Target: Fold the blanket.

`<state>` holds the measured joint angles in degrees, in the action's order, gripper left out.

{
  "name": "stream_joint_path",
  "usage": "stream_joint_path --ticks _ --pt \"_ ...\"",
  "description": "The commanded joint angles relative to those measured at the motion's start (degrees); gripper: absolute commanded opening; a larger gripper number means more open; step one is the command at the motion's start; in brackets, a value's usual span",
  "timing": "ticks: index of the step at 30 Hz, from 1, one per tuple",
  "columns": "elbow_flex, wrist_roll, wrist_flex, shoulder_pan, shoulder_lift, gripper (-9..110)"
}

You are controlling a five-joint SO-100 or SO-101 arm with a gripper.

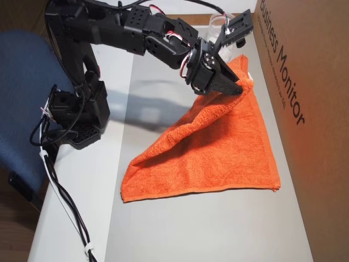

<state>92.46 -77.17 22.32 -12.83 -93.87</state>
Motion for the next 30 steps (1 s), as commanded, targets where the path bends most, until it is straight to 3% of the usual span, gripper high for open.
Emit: stream_joint_path --ticks 1,30 --pt "-5.63 0.35 -1.41 -0.44 1.32 0" --pt "-23.82 -0.62 -1.58 -4.75 24.79 0"
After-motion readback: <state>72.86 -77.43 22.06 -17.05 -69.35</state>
